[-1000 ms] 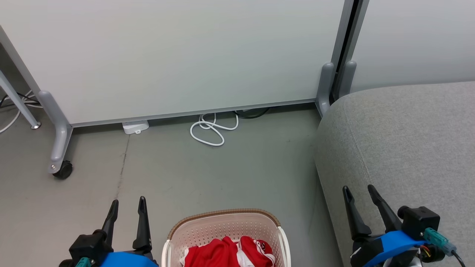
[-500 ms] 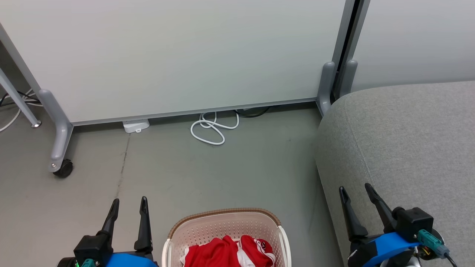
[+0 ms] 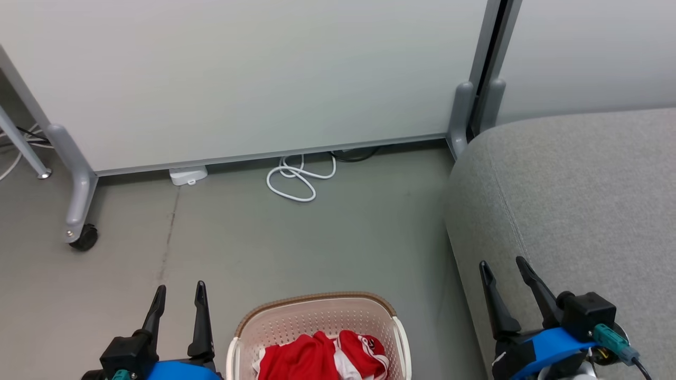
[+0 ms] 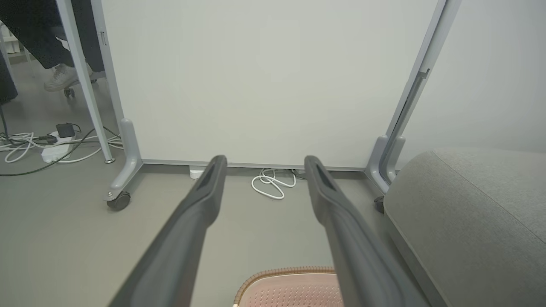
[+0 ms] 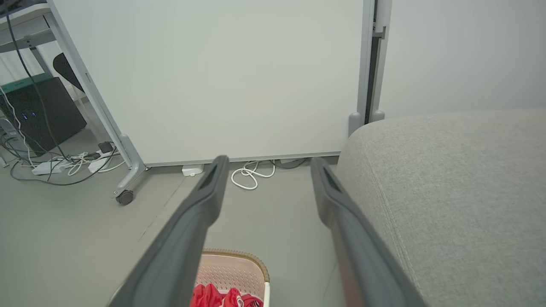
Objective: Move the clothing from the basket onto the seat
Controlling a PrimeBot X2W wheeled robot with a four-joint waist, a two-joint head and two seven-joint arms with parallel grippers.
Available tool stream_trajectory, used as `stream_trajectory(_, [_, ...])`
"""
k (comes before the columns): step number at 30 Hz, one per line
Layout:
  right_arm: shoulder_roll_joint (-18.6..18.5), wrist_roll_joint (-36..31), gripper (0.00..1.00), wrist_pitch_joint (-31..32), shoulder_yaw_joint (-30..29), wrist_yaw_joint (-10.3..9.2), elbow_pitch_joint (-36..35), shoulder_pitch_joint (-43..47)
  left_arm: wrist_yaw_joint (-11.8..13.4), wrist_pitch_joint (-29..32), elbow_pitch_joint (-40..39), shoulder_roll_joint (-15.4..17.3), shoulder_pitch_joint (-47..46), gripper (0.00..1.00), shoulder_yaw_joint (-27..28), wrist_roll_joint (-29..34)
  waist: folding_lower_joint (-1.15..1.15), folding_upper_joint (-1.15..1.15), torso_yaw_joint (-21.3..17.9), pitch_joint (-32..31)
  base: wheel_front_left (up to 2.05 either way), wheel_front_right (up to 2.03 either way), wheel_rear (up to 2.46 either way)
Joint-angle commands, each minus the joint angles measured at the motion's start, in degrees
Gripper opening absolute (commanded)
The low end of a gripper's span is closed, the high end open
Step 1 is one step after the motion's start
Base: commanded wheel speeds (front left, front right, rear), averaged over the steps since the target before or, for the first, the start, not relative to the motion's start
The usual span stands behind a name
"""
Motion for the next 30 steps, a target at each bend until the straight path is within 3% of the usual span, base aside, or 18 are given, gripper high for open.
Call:
stream_trajectory(1, [-0.35, 0.26, 1.0, -0.21, 0.07, 0.1, -0.31, -0.91, 0.04, -0.26, 0.18, 0.0, 0.01, 1.0, -0.26, -0.21, 0.0, 0.0, -0.23, 0.32, 0.0, 0.0, 0.0])
stream_trajectory(11, [-0.31, -0.73, 1.0, 0.13, 5.15, 0.07, -3.01, -5.67, 0.09, -0.21, 5.53, -0.04, -3.93, 1.0, -0.55, -1.96, 0.0, 0.0, -6.54, 8.0, 0.0, 0.0, 0.0])
stream_trajectory(30, [-0.25, 2.0, 1.0, -2.39, 13.07, 0.07, -7.19, -14.93, -2.14, 4.3, 32.54, 4.26, -23.0, 1.0, -5.64, -4.84, 0.0, 0.0, -16.77, 28.78, 0.0, 0.0, 0.0])
